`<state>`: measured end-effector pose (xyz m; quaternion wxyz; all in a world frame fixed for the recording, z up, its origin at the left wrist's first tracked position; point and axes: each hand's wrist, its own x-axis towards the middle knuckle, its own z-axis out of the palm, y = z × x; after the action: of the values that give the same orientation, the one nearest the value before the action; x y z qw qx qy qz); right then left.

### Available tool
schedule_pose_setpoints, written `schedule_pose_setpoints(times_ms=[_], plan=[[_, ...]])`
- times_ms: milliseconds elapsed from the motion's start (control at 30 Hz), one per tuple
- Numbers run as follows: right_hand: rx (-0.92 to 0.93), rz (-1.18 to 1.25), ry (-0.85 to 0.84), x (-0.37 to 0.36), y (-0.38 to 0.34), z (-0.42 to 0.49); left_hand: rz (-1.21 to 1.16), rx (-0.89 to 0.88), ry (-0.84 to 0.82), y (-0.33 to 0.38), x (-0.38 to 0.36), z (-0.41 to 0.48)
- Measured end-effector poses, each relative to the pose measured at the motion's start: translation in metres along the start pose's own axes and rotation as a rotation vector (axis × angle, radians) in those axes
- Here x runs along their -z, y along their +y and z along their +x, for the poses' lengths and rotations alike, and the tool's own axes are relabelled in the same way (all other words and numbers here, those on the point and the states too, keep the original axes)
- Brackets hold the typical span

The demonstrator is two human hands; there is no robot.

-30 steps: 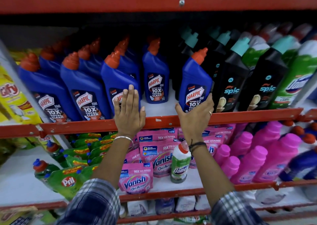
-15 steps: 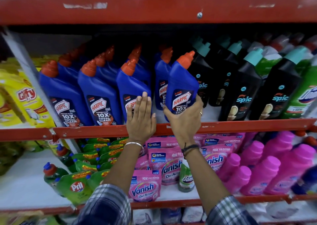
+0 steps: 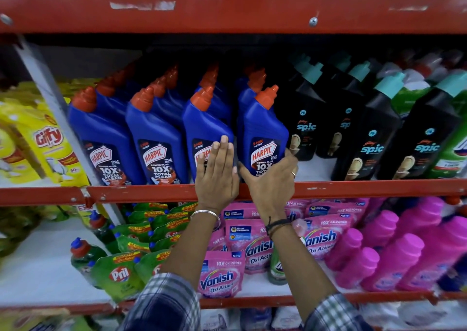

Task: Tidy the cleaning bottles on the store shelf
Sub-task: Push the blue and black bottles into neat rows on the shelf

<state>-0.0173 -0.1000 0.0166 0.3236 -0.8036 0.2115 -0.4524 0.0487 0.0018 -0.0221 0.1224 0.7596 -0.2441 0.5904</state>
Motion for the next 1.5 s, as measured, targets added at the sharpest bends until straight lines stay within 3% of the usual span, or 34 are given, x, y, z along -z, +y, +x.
schedule_pose_setpoints(times_ms=[233,400,533,700,1167,1367,1500], plan=[[0.075,0.118,-0.003,0.036,0.023,0.003,0.026,0.0,0.007,-0.001,0.0,-0.001],[0.044,0.384,0.302,0.095,0.084,0.054,0.041,0.015,0.034,0.001,-0.001,-0.001],[-0.076,0.279,0.432,0.131,0.139,0.098,0.044,0.017,0.046,0.003,-0.001,0.0],[-0.145,0.066,0.304,0.145,0.175,0.135,0.064,0.006,0.066,0.002,-0.003,-0.001],[-0.101,0.024,0.353,0.159,0.165,0.138,0.069,0.008,0.086,0.004,-0.005,0.0],[-0.048,0.009,0.456,0.185,0.115,0.125,0.082,0.013,0.084,0.004,-0.005,0.002],[-0.055,0.05,0.398,0.187,0.078,0.105,0.075,0.024,0.064,0.004,-0.004,0.002]])
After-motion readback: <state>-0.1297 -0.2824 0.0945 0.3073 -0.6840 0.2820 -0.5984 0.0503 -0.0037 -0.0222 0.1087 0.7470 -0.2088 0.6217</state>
